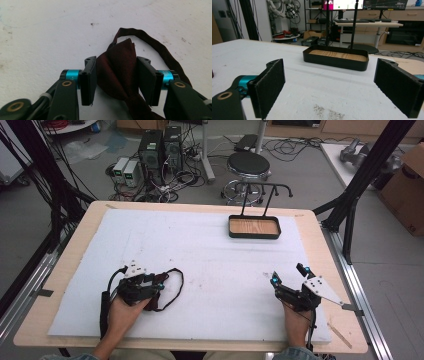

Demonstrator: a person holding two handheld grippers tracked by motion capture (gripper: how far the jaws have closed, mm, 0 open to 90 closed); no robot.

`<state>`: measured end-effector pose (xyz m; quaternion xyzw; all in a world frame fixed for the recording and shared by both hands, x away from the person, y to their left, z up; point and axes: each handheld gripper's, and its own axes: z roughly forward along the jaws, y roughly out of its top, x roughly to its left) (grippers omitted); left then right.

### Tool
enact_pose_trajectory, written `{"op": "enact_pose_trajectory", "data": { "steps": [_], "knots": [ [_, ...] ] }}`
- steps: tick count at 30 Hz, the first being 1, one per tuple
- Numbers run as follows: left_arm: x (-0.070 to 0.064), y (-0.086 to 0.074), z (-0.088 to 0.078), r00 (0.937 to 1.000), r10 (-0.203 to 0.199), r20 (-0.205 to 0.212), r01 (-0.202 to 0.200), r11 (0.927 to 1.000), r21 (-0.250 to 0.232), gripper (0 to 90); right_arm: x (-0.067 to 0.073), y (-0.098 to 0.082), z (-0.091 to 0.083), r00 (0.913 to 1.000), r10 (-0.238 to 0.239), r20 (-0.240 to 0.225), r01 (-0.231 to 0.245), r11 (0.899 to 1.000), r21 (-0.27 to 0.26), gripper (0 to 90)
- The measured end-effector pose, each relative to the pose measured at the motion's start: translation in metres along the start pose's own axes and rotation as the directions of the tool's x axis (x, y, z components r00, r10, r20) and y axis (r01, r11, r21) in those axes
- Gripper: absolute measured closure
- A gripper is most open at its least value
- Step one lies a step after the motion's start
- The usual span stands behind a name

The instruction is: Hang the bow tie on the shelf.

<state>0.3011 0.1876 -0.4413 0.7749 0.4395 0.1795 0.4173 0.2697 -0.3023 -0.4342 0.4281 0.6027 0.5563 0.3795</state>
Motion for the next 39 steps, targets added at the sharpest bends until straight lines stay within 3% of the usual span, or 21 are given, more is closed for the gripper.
{"op": "enact_pose_trajectory", "data": {
  "steps": [4,10,12,15,23,26,27,31,33,34,35,36,39],
  "knots": [
    [-0.002,0.0,0.001,0.9999,0.015,-0.001,-0.015,0.9998,0.016,63.1,0.0,0.0,0.0,1.0,-0.001,-0.001,0.001,1.0,0.0,8.9],
    [-0.003,0.001,-0.003,0.9996,0.029,-0.007,-0.029,0.9996,-0.006,76.1,0.0,0.0,0.0,1.0,-0.001,-0.001,0.001,1.0,0.001,8.9],
    [-0.004,0.002,-0.005,0.9994,0.034,0.003,-0.034,0.9992,-0.02,77.6,0.0,0.0,0.0,1.0,-0.002,0.0,0.002,1.0,0.003,8.9],
    [-0.01,0.006,-0.01,0.9975,0.071,0.0,-0.07,0.9942,-0.081,78.5,0.0,0.0,0.0,1.0,-0.001,0.0,0.001,1.0,0.003,8.9],
    [-0.003,0.026,-0.015,0.9948,0.087,0.053,-0.077,0.9846,-0.157,79.9,0.0,0.0,0.0,1.0,0.007,0.001,-0.007,1.0,0.009,8.9],
    [0.002,0.038,-0.016,0.9913,0.108,0.076,-0.092,0.9779,-0.188,80.0,-0.001,-0.001,-0.001,1.0,0.007,0.005,-0.007,1.0,0.01,8.9],
    [0.005,0.046,-0.014,0.9872,0.124,0.1,-0.102,0.9743,-0.201,80.0,0.0,-0.001,-0.001,0.9999,0.013,0.005,-0.013,1.0,0.012,8.9],
    [0.007,0.06,-0.011,0.9813,0.161,0.105,-0.136,0.9671,-0.215,80.1,-0.001,-0.001,0.0,0.9999,0.011,0.004,-0.011,1.0,0.013,8.9],
    [0.009,0.075,-0.008,0.9735,0.188,0.129,-0.154,0.9591,-0.237,80.1,0.0,-0.001,0.0,0.9999,0.015,-0.001,-0.015,1.0,0.016,8.9],
    [0.009,0.075,-0.008,0.9735,0.188,0.129,-0.154,0.9591,-0.237,80.1,0.0,-0.001,0.0,0.9999,0.014,-0.001,-0.014,1.0,0.016,8.9],
    [0.01,0.086,-0.007,0.9676,0.213,0.135,-0.174,0.951,-0.256,80.1,0.0,-0.001,0.0,0.9999,0.015,-0.005,-0.015,1.0,0.018,8.9],
    [0.01,0.086,-0.007,0.9676,0.213,0.135,-0.174,0.951,-0.256,80.1,0.0,-0.001,0.0,0.9999,0.016,-0.006,-0.016,1.0,0.017,8.9],
    [0.012,0.102,-0.004,0.9601,0.227,0.164,-0.172,0.941,-0.291,80.1,0.0,-0.001,0.0,0.9999,0.014,-0.008,-0.014,1.0,0.018,8.9]
  ]
}}
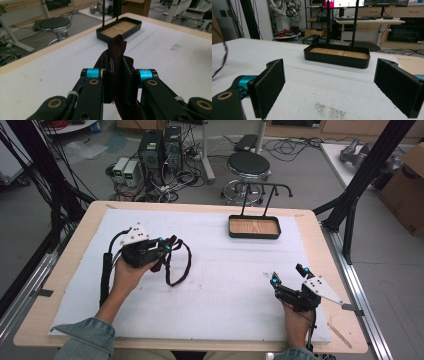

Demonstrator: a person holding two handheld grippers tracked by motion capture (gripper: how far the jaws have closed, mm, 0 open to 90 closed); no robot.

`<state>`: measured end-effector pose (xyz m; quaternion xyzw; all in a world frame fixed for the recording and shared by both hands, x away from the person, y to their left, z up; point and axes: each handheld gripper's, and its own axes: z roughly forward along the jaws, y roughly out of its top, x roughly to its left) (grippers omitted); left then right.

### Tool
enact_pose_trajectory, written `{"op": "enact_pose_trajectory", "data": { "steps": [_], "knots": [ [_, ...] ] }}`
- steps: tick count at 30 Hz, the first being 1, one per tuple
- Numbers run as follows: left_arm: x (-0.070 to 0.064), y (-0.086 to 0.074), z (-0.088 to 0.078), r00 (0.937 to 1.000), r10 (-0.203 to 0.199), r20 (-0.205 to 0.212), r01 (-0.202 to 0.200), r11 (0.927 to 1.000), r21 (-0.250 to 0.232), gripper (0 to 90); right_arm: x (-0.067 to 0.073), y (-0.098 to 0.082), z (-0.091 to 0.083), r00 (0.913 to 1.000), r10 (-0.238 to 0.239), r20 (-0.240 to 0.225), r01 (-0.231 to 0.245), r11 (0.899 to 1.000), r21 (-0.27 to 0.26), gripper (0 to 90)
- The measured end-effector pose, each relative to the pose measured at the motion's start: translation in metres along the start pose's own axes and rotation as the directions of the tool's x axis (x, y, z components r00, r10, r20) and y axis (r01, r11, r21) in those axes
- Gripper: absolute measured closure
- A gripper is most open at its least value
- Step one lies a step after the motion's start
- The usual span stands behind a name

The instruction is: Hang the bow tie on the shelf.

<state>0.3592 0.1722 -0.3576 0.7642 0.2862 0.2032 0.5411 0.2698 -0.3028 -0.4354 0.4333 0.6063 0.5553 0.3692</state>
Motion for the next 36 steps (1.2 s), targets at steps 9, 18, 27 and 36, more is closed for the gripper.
{"op": "enact_pose_trajectory", "data": {
  "steps": [9,18,27,36],
  "knots": [
    [0.001,0.044,0.045,0.9929,0.067,0.098,-0.066,0.9977,-0.017,80.1,0.0,0.0,0.0,1.0,-0.001,0.0,0.001,1.0,0.002,8.9],
    [-0.008,0.075,0.087,0.9814,0.136,0.135,-0.134,0.9907,-0.021,80.1,-0.001,0.0,0.001,1.0,0.002,-0.004,-0.002,1.0,0.004,8.9],
    [-0.002,0.096,0.128,0.974,0.171,0.148,-0.17,0.9852,-0.022,80.1,-0.001,-0.001,0.001,0.9999,0.014,-0.004,-0.014,1.0,0.003,8.9],
    [0.008,0.11,0.158,0.9736,0.193,0.122,-0.191,0.9813,-0.026,80.0,-0.002,-0.001,0.001,0.9999,0.012,-0.002,-0.012,1.0,0.004,8.9]
  ]
}}
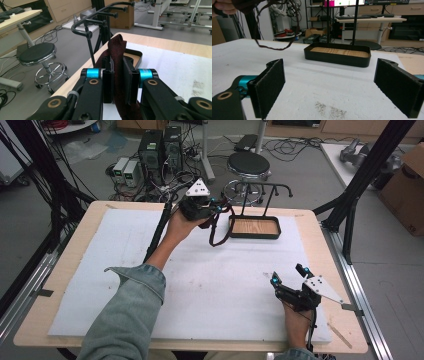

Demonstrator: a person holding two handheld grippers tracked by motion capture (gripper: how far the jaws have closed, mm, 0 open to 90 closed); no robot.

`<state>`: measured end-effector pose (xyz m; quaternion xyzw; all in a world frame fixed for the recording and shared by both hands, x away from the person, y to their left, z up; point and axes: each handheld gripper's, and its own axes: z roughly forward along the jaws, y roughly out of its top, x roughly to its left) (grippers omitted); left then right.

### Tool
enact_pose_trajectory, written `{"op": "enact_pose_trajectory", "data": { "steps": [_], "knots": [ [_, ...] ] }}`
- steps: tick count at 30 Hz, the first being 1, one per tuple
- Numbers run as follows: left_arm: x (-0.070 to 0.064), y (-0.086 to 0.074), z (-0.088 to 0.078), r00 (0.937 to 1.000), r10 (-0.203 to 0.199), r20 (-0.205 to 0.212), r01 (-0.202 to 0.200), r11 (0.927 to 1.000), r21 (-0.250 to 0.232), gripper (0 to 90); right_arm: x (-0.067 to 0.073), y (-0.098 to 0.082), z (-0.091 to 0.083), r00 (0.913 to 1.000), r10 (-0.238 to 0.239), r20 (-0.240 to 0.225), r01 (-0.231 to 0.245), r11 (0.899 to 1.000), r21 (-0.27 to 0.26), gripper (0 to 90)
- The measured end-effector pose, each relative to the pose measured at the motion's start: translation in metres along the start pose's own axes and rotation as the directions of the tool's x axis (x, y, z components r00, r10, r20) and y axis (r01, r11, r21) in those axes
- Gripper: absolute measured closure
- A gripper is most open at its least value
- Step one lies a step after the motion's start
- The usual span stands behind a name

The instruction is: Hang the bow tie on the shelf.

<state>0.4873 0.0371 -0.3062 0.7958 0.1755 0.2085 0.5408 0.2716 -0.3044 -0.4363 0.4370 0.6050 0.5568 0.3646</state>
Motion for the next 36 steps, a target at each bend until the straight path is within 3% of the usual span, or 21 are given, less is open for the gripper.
{"op": "enact_pose_trajectory", "data": {
  "steps": [6,11,16,18,36],
  "knots": [
    [0.004,0.004,0.016,0.9995,0.024,-0.019,-0.025,0.9994,-0.023,80.0,0.0,0.0,0.0,1.0,0.008,-0.005,-0.008,1.0,0.004,8.9],
    [0.005,0.004,0.028,0.9994,0.013,-0.033,-0.016,0.9963,-0.085,80.0,0.0,0.0,0.001,0.9999,0.005,-0.012,-0.005,1.0,0.003,8.9],
    [0.005,0.005,0.035,0.9991,0.009,-0.041,-0.013,0.9948,-0.101,80.0,0.0,0.0,0.001,0.9999,0.009,-0.011,-0.009,1.0,0.004,8.9],
    [0.006,0.005,0.038,0.9988,-0.006,-0.049,-0.001,0.9902,-0.14,80.0,0.0,0.0,0.001,0.9999,0.008,-0.013,-0.008,1.0,0.002,8.9],
    [0.021,0.005,0.051,0.9919,-0.062,-0.111,0.044,0.9868,-0.156,79.9,-0.001,0.0,0.002,0.9998,0.011,-0.019,-0.011,1.0,0.003,8.9]
  ]
}}
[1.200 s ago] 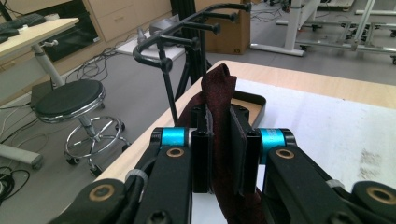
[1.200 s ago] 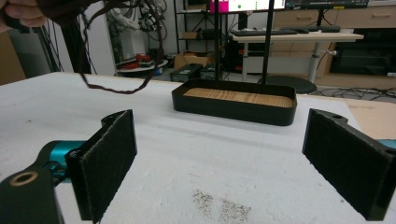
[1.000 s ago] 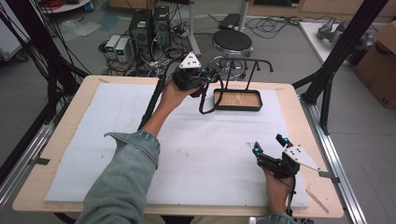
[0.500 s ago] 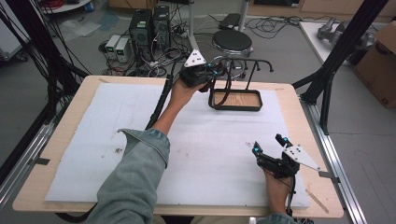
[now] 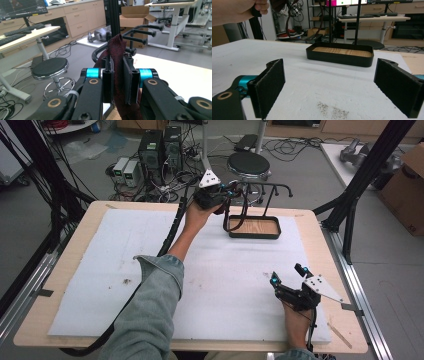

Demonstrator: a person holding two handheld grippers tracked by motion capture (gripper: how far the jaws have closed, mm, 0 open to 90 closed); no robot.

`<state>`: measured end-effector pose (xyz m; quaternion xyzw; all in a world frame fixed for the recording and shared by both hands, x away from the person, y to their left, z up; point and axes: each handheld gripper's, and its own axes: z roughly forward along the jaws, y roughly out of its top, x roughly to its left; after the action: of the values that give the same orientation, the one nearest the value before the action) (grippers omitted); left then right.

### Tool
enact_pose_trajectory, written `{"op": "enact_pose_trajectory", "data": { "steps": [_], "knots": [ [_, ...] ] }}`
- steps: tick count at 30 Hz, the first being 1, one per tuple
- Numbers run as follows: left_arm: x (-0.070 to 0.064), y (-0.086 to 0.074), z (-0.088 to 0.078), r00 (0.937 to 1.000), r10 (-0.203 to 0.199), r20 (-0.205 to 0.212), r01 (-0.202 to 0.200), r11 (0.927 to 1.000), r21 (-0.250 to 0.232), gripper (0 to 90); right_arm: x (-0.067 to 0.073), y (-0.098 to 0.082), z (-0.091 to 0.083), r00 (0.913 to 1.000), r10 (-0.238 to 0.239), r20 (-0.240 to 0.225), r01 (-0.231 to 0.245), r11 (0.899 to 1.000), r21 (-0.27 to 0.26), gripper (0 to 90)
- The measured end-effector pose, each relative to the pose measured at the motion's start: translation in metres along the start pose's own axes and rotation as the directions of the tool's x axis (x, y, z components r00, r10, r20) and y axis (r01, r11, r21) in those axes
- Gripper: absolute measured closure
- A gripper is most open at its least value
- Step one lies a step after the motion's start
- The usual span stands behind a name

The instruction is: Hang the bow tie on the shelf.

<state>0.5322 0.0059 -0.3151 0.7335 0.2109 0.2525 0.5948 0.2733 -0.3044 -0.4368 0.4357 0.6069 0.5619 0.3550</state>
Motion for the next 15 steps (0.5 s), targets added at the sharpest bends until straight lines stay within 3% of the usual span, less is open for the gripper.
{"op": "enact_pose_trajectory", "data": {
  "steps": [4,15],
  "knots": [
    [0.0027,0.0006,-0.0013,0.9997,-0.02,-0.011,0.02,0.9997,-0.014,79.9,0.0001,-0.0001,0.0001,1.0,0.001,-0.002,-0.001,1.0,0.001,8.9],
    [0.0071,-0.0054,0.0029,0.9984,-0.014,-0.055,0.015,0.9995,0.026,79.7,-0.0002,-0.0001,0.0003,1.0,0.004,-0.005,-0.004,1.0,0.001,8.9]
  ]
}}
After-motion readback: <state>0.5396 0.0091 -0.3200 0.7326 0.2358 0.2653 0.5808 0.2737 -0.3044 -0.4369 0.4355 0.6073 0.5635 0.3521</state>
